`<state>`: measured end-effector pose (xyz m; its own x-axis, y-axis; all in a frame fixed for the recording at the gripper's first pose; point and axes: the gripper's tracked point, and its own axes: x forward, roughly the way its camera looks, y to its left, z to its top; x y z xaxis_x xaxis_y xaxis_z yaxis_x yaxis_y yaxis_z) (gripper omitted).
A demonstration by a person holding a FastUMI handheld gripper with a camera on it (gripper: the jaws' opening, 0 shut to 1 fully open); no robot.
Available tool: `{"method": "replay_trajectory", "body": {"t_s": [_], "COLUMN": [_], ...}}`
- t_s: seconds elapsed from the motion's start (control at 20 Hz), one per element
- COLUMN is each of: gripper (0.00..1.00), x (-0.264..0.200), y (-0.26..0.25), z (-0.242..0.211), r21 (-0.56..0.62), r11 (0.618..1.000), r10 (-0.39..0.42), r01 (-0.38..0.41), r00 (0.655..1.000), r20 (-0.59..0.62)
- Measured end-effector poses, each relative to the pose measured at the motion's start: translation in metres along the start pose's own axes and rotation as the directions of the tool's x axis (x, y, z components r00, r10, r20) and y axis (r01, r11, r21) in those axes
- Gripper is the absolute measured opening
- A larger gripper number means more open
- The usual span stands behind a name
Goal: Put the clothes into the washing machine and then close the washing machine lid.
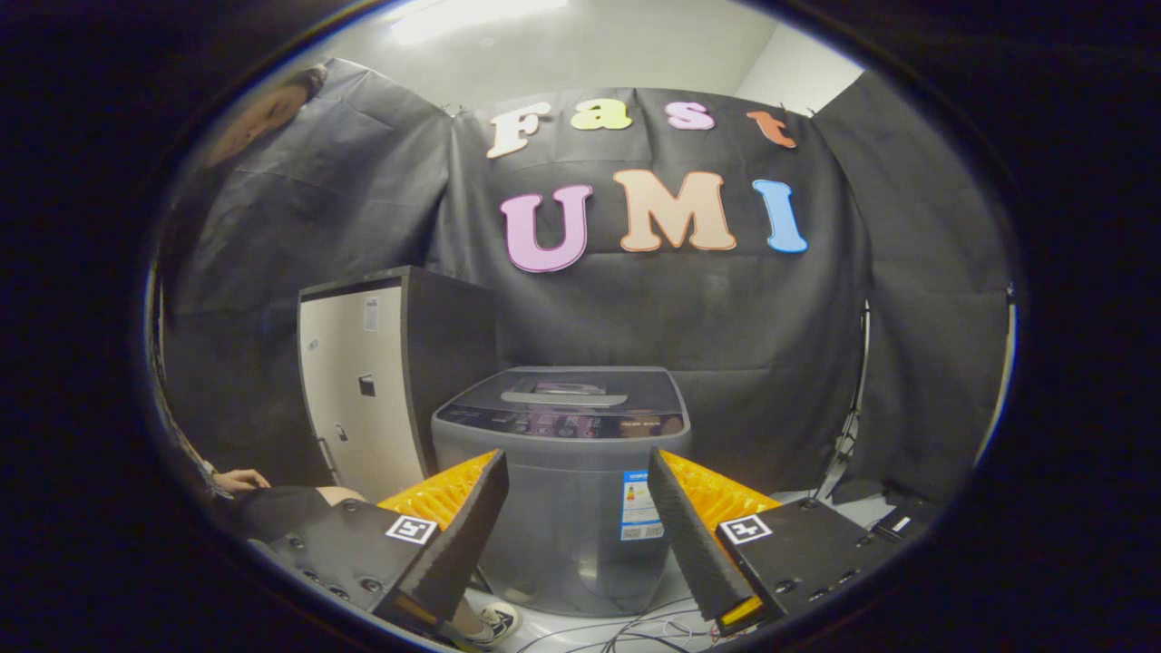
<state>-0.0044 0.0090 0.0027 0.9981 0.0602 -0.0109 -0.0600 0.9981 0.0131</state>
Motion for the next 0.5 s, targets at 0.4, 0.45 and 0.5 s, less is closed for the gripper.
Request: {"method": "replay_trajectory", "body": {"t_s": [0.4, 0.45, 0.5], "gripper": [0.97, 0.97, 0.97], "x": [0.0007, -0.0005, -0.0001], "y": [0.0, 0.0002, 0.0], "z": [0.0005, 0.0001, 0.0006], "r21": [0.0, 0.0, 0.0], "r11": [1.0, 1.0, 1.0], "r10": [-0.001, -0.001, -0.001], "r01": [0.001, 0.001, 0.001], "r00": [1.0, 1.0, 1.0], "r20": [0.0, 0.001, 0.0]}}
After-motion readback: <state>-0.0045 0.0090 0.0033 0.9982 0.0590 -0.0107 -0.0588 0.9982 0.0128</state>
